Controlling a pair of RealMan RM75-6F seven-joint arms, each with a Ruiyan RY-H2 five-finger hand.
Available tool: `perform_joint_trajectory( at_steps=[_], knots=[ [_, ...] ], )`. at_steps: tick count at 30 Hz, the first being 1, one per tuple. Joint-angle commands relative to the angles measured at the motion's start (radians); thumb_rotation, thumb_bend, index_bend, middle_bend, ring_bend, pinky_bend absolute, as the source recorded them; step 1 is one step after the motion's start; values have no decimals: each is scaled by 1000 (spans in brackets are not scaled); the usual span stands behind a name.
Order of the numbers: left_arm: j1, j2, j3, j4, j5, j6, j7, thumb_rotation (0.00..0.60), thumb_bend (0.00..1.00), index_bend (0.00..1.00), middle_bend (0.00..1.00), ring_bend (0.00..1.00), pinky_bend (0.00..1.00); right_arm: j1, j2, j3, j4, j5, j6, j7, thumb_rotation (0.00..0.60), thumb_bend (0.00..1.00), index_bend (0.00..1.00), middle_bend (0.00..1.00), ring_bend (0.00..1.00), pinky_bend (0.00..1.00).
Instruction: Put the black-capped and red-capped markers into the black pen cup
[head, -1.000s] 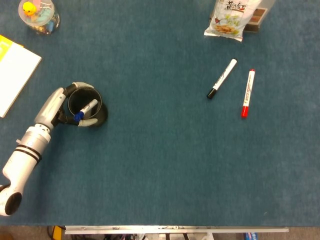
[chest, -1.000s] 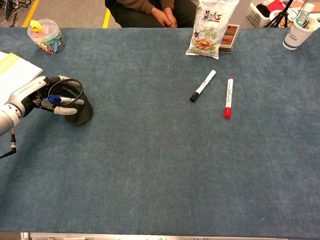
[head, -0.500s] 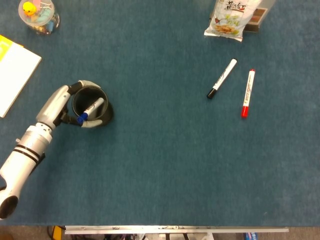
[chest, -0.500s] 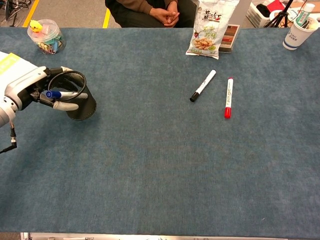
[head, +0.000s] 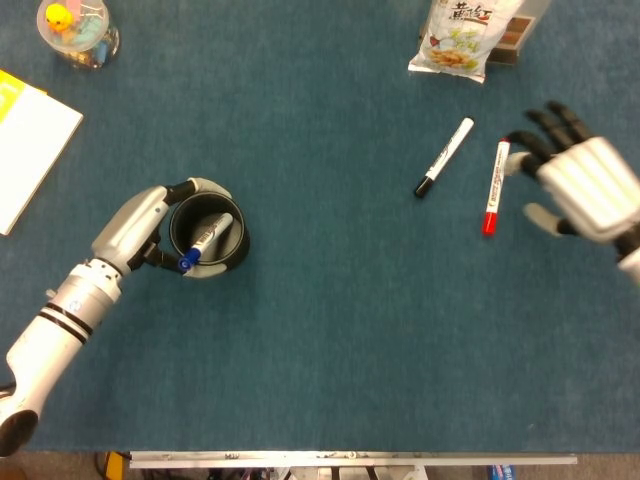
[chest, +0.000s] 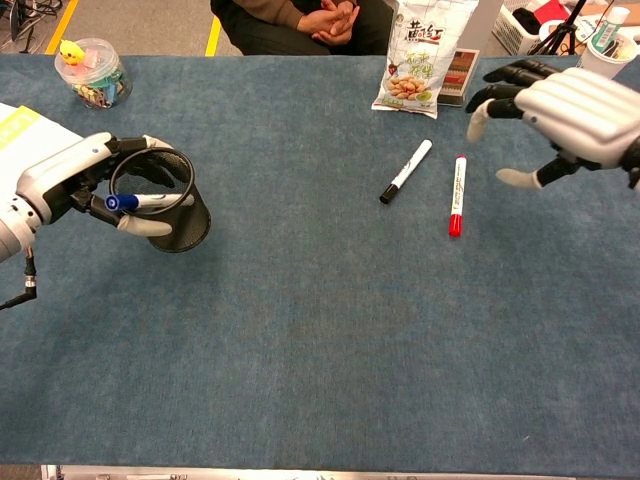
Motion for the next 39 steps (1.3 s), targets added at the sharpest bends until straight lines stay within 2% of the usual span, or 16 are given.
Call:
perform_joint_trajectory(
  at_steps=[1, 11, 21, 31, 39],
  knots=[
    [-3, 2, -2, -9, -4, 5, 18, 600, 86, 324, 404, 362, 242, 54, -75, 8, 61, 26, -59, -49, 600, 247, 398, 254, 76, 45],
    [9, 34, 4, -37, -15, 26, 36, 600, 86, 322, 398, 362, 242, 154, -242, 17, 227, 122, -172, -127, 600, 248, 412, 254, 76, 45],
    [22, 58, 12, -49, -15, 42, 33, 600, 86, 319, 390, 360, 242, 235, -364, 25, 369, 170, -221, -181, 600, 249, 415, 254, 75, 45],
    [32, 74, 15, -57, -22, 51, 33, 600, 86, 316, 381, 357, 242, 284, -431, 27, 440, 202, -239, -194, 600, 243, 465, 257, 76, 45],
    [31, 80, 15, -63, -15, 53, 32, 600, 86, 310, 376, 355, 242, 300, -456, 17, 467, 214, -231, -198, 600, 157, 491, 262, 75, 45]
  ],
)
